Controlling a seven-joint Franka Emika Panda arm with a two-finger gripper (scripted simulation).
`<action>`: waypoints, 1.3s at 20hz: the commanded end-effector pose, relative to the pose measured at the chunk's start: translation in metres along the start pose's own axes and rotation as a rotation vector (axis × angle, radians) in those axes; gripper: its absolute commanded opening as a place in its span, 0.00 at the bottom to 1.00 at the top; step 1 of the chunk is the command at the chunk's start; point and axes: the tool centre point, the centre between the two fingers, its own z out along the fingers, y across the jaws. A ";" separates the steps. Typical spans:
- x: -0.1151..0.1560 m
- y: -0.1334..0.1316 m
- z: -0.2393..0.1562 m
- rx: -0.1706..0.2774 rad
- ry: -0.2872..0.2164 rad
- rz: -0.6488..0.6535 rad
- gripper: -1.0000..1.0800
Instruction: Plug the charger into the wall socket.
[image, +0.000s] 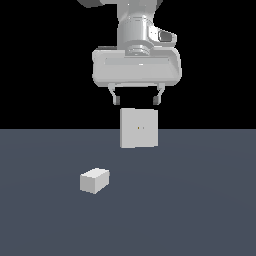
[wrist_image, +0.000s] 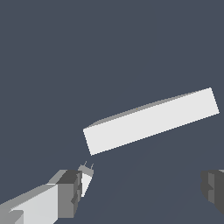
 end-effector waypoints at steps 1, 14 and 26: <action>0.000 0.000 0.000 0.000 0.000 0.000 0.96; -0.018 -0.009 0.013 -0.005 0.038 0.064 0.96; -0.055 -0.037 0.049 -0.018 0.130 0.220 0.96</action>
